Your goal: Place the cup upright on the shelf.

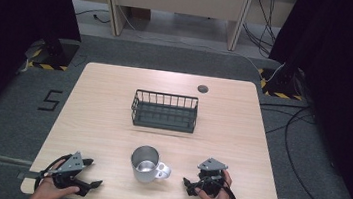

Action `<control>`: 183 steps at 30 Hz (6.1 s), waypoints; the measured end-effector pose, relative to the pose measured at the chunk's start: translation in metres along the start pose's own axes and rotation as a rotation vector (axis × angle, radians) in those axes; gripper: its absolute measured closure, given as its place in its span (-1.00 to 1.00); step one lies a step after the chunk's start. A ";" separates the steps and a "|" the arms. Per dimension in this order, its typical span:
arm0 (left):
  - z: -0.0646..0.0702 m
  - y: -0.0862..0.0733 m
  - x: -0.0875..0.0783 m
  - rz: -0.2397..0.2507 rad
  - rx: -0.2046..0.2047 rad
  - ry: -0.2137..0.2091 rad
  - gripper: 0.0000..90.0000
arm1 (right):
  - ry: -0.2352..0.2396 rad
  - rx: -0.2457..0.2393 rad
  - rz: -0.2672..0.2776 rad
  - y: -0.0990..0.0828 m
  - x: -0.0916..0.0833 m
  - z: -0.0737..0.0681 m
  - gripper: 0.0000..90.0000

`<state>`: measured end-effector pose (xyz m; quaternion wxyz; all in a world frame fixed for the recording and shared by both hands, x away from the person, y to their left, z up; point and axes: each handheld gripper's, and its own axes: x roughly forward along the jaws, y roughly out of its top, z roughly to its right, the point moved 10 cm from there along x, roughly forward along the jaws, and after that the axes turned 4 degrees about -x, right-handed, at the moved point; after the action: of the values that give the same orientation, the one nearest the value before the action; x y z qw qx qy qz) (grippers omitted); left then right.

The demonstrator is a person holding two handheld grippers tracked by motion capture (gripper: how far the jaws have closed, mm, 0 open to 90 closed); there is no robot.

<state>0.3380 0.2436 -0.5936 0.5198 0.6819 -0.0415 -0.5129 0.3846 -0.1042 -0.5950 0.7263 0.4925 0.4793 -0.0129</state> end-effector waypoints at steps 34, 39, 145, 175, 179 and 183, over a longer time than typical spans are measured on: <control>0.000 0.000 0.000 0.003 -0.001 0.001 -0.69 | 0.070 -0.053 0.207 0.034 -0.027 -0.021 -0.66; 0.000 0.000 0.000 0.003 -0.001 0.000 -0.69 | 0.086 -0.068 0.248 0.043 -0.034 -0.028 -0.66; 0.000 0.000 0.000 0.002 0.000 -0.001 -0.69 | 0.318 -0.199 0.317 0.136 0.016 -0.122 -0.89; 0.000 0.000 0.000 0.002 0.000 0.000 -0.69 | 0.254 -0.157 0.350 0.150 0.002 -0.095 -0.86; 0.000 0.000 0.000 0.002 0.000 -0.001 -0.69 | 0.255 -0.151 0.350 0.152 0.002 -0.093 -0.86; 0.000 0.000 0.000 0.002 0.000 0.000 -0.69 | 0.255 -0.159 0.347 0.156 0.001 -0.091 -0.86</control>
<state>0.3381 0.2435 -0.5935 0.5202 0.6818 -0.0424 -0.5125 0.3991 0.0429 -0.4911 0.6877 0.5065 0.4748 0.2123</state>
